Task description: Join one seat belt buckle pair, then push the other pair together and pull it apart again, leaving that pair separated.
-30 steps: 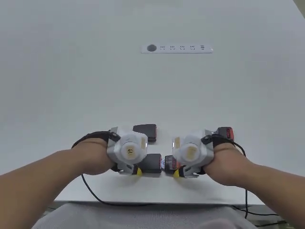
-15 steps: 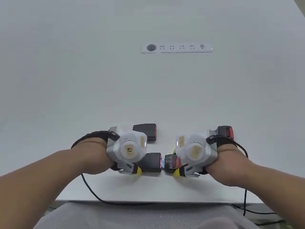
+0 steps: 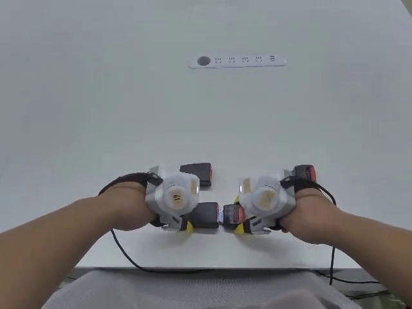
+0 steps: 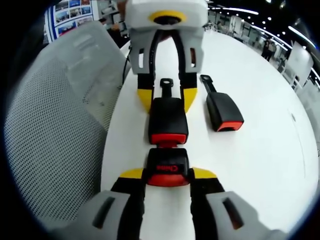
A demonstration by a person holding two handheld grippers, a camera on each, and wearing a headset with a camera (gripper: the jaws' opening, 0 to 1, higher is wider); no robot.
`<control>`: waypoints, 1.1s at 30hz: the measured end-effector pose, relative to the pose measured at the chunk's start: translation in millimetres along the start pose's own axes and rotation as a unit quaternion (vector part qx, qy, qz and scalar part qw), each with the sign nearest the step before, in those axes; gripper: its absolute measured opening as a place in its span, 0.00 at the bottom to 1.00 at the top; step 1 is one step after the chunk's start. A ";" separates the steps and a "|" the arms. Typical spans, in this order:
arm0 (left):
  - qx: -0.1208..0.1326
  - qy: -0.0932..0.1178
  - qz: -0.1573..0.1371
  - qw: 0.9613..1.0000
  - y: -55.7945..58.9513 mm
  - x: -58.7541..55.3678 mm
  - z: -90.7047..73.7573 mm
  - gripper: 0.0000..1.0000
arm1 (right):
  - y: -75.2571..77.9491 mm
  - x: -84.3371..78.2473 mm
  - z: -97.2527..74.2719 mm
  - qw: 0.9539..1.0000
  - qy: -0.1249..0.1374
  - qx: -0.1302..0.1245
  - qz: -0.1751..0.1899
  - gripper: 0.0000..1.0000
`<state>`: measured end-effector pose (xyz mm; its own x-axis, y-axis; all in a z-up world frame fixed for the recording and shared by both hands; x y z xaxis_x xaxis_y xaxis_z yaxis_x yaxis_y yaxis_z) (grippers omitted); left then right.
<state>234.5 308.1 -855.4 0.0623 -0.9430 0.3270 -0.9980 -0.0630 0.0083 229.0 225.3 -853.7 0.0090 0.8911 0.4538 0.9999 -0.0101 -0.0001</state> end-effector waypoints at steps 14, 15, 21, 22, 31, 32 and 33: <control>0.033 0.002 0.002 0.999 4.1 1.7 -15.5 0.31 | -8.3 23.6 -16.3 1.000 0.018 -0.004 -0.009 0.33; 0.034 0.003 0.002 0.999 3.8 1.7 -16.9 0.31 | -8.5 25.3 -17.9 1.000 0.020 -0.006 -0.012 0.33; 0.047 0.013 0.001 0.999 1.4 5.8 -30.7 0.31 | -7.0 25.7 -27.8 1.000 0.023 -0.011 -0.012 0.33; 0.049 0.016 -0.001 0.999 0.4 7.4 -33.1 0.31 | -6.6 25.1 -30.9 1.000 0.023 -0.013 -0.013 0.33; 0.069 0.038 -0.013 0.997 -19.6 20.8 -43.1 0.34 | 2.3 14.3 -44.5 0.999 0.027 -0.020 -0.012 0.32; 0.071 0.037 -0.012 0.997 -22.4 21.3 -42.1 0.35 | 4.4 11.6 -45.3 0.999 0.026 -0.023 -0.015 0.32; 0.071 0.035 -0.012 0.997 -25.9 21.6 -40.6 0.35 | 8.9 7.4 -47.1 0.999 0.025 -0.029 -0.020 0.32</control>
Point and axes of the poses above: the centre of the closed fingertips' face, and the gripper's own axes: z roughly forward along the fingers, y roughly to its right, x roughly out of its top, the point moved 1 cm from there along -z, roughly backward along the fingers, and after that the axes turned 5 degrees about -y, right-handed, at the moved point
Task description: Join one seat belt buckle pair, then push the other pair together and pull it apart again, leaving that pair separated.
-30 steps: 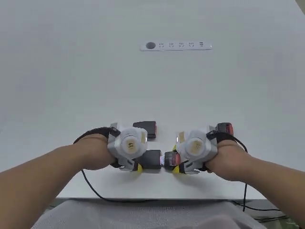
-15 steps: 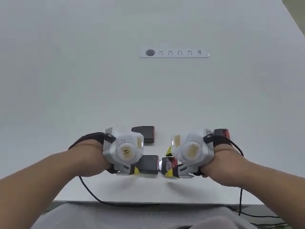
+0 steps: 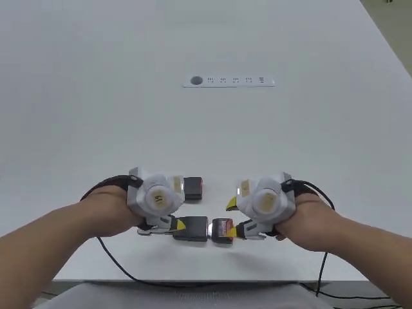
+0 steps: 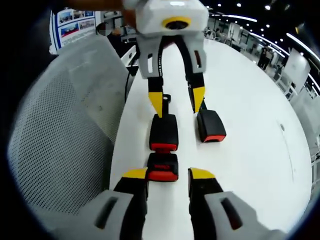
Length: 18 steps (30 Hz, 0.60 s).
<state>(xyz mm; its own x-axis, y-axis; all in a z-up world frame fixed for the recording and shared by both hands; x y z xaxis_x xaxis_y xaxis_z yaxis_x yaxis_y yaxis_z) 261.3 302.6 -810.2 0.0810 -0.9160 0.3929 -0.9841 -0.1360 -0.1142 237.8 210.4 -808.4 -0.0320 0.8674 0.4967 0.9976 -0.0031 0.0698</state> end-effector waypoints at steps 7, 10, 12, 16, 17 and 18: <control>0.012 -0.002 0.006 1.000 -33.5 7.4 2.6 0.38 | 32.0 -36.5 -18.3 0.999 -0.014 -0.023 0.022 0.32; 0.016 -0.002 0.007 1.000 -43.9 9.1 3.4 0.38 | 41.8 -51.7 -26.1 0.999 -0.023 -0.030 0.022 0.32; 0.015 -0.002 0.009 1.000 -50.2 9.9 5.0 0.39 | 49.6 -64.9 -32.1 0.999 -0.031 -0.034 0.025 0.32; 0.011 -0.011 0.012 1.000 -58.5 3.0 11.6 0.39 | 65.1 -91.7 -41.8 0.997 -0.050 -0.044 0.030 0.33; 0.010 -0.014 0.011 1.000 -59.9 0.6 12.9 0.40 | 68.6 -99.8 -44.5 0.997 -0.055 -0.047 0.036 0.33; 0.006 -0.016 0.007 1.000 -59.1 -1.1 11.6 0.40 | 71.4 -104.8 -46.3 0.996 -0.059 -0.050 0.040 0.33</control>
Point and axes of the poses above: the centre of the closed fingertips' face, and the gripper's own axes: z roughly forward along the fingers, y roughly to its right, x roughly out of its top, the point moved 1 cm from there along -z, roughly backward along the fingers, and after that the axes turned 5 degrees about -y, right-handed, at the moved point
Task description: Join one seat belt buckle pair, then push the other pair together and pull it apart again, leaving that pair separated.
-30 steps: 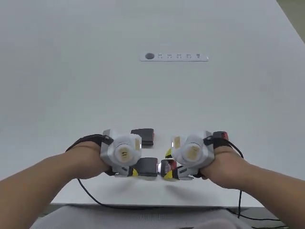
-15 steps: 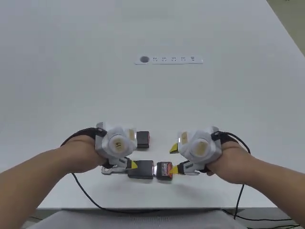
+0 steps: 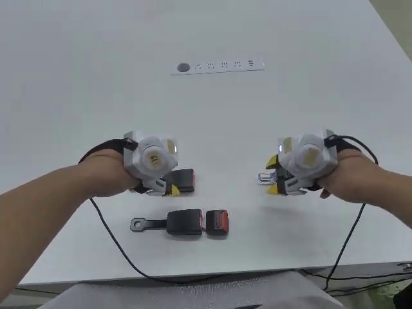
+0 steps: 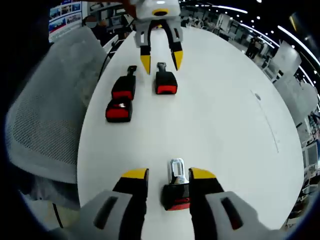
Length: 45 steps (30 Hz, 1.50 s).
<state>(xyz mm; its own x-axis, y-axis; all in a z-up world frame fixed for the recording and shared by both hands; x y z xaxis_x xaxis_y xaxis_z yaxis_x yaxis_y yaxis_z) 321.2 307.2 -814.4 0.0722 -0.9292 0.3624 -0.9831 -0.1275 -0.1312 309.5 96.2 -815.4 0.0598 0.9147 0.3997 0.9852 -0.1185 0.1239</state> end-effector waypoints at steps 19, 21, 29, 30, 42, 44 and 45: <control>-0.029 -0.019 0.015 0.999 -4.2 -13.3 18.6 0.36 | 9.2 -45.8 15.0 0.999 -0.052 0.014 0.001 0.34; -0.032 -0.017 0.018 0.999 -4.5 -13.6 22.4 0.32 | 10.0 -47.4 16.9 0.998 -0.054 0.016 -0.001 0.34; -0.013 -0.042 0.083 0.996 -4.0 -18.3 27.2 0.31 | 12.2 -47.2 17.6 0.998 -0.055 0.034 -0.006 0.33; -0.013 -0.044 0.085 0.995 -4.2 -18.8 27.9 0.31 | 12.4 -47.0 17.7 0.998 -0.055 0.034 -0.010 0.33; -0.017 -0.040 0.052 0.998 -5.9 -21.1 30.7 0.31 | 2.6 -27.2 24.2 0.998 -0.047 0.043 -0.015 0.33; -0.019 -0.042 0.051 0.998 -6.2 -21.3 30.8 0.31 | 0.2 -19.2 27.7 0.998 -0.042 0.044 -0.018 0.33; -0.020 -0.043 0.051 0.998 -6.4 -21.5 30.9 0.31 | -0.8 -15.1 29.2 0.998 -0.040 0.045 -0.014 0.33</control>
Point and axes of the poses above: the centre of the closed fingertips' face, and the gripper's own axes: z roughly forward along the fingers, y roughly to its right, x roughly out of its top, the point moved 1 cm from there along -z, roughly backward along the fingers, and after that the axes turned 5 degrees about -y, right-handed, at the moved point
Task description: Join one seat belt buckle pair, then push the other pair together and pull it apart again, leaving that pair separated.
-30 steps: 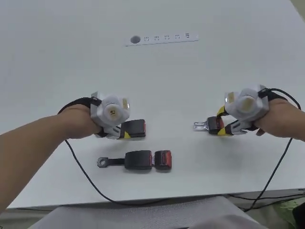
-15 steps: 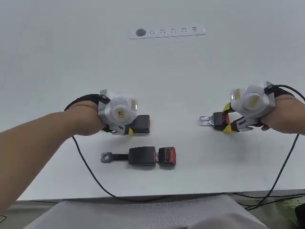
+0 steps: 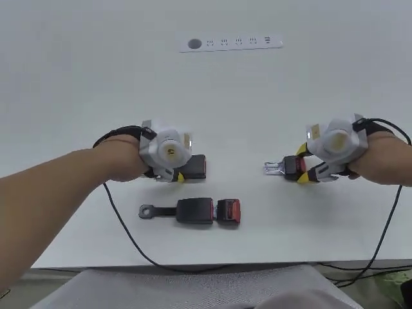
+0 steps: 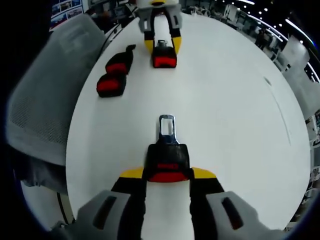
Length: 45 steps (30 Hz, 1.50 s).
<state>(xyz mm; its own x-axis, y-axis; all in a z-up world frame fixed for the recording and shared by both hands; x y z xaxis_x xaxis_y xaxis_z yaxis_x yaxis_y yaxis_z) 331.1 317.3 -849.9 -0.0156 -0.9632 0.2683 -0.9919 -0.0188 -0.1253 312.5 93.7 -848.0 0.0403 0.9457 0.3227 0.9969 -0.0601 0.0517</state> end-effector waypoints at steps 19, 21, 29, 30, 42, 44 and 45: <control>0.002 0.000 -0.002 1.000 2.4 -1.0 1.8 0.31 | -1.0 94.5 36.2 1.000 0.015 0.002 0.008 0.33; 0.002 0.002 -0.002 1.000 2.4 -1.2 1.9 0.31 | -0.1 101.3 40.1 1.000 0.007 0.002 -0.005 0.33; 0.000 0.000 0.001 1.000 3.0 -0.7 2.4 0.32 | 2.4 105.4 42.3 1.000 -0.006 -0.003 0.000 0.33; 0.001 0.000 0.001 1.000 3.2 -0.8 2.4 0.31 | 2.4 105.4 42.5 1.000 -0.006 -0.003 -0.001 0.33; -0.002 -0.003 0.001 1.000 3.0 -0.5 2.7 0.32 | 5.7 105.4 43.4 1.000 -0.001 -0.011 -0.020 0.33; -0.003 -0.003 0.001 1.000 3.0 -0.4 2.9 0.32 | 6.0 105.8 43.2 1.000 0.000 -0.011 -0.022 0.33; -0.004 -0.004 0.001 1.000 3.1 -0.4 2.9 0.32 | 6.2 105.9 43.3 1.000 0.000 -0.010 -0.022 0.33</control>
<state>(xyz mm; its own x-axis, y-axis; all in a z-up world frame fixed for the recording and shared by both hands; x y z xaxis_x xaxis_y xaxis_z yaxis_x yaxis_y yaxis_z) 328.5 316.8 -853.1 -0.0166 -0.9652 0.2609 -0.9929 -0.0149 -0.1184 325.9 207.3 -854.5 -0.0044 0.9474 0.3201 0.9960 -0.0243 0.0855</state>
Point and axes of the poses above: the centre of the closed fingertips' face, and the gripper's own axes: z roughly forward along the fingers, y roughly to its right, x roughly out of its top, the point moved 1 cm from there along -z, roughly backward along the fingers, and after that the axes turned 5 degrees about -y, right-handed, at the moved point
